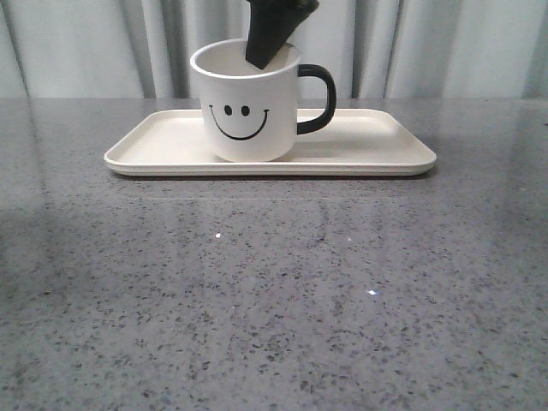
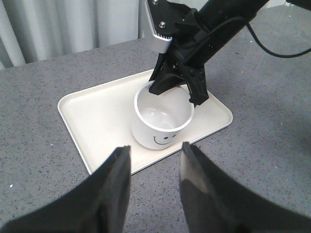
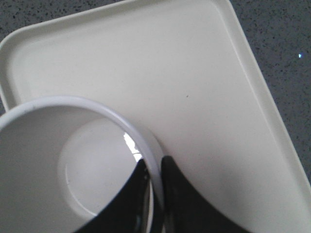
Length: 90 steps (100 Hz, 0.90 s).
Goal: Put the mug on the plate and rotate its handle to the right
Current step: 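Rotate the mug with the right gripper, turning the handle away, then open the right gripper and lift it out of the mug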
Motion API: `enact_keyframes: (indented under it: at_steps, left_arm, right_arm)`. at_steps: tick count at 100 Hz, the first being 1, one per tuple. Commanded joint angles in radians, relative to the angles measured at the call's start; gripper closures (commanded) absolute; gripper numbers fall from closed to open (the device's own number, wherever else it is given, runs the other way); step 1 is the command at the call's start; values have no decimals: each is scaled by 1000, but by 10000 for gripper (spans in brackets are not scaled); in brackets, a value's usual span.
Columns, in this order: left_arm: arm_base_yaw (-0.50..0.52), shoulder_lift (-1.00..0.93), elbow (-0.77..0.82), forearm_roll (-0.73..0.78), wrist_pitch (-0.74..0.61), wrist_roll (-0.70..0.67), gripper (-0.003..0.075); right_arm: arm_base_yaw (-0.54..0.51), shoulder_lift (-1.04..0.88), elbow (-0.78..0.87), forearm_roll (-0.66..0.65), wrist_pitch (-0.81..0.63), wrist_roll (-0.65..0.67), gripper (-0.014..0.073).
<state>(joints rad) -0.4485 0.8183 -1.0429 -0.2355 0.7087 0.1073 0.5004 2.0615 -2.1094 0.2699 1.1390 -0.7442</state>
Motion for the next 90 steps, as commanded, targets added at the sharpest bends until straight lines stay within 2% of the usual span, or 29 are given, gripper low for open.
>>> enact_keyframes:
  at_steps: [1, 32, 63, 73, 77, 82, 90]
  left_arm:
    - [-3, -4, -28, -20, -77, -10, 480]
    - [-3, -4, -28, -20, -77, -10, 480]
    - [-3, -4, -28, -20, -77, -10, 480]
    - [-3, -10, -24, -13, -85, 0, 481]
    - [-3, -15, -20, -8, -97, 0, 481]
    - [-3, -31, -3, -1, -119, 0, 481]
    - [-3, -69, 31, 0, -157, 0, 484]
  right_arm:
    - [-3, -59, -36, 15, -57, -10, 473]
    - [-3, -60, -36, 14, -118, -10, 272]
    - [-3, -112, -37, 12, -165, 19, 263]
    - [-3, -144, -37, 14, -144, 76, 280]
    - [-3, -154, -37, 14, -129, 93, 314]
    - [-3, -168, -37, 14, -109, 105, 383]
    - [-3, -183, -37, 19, -68, 114, 540]
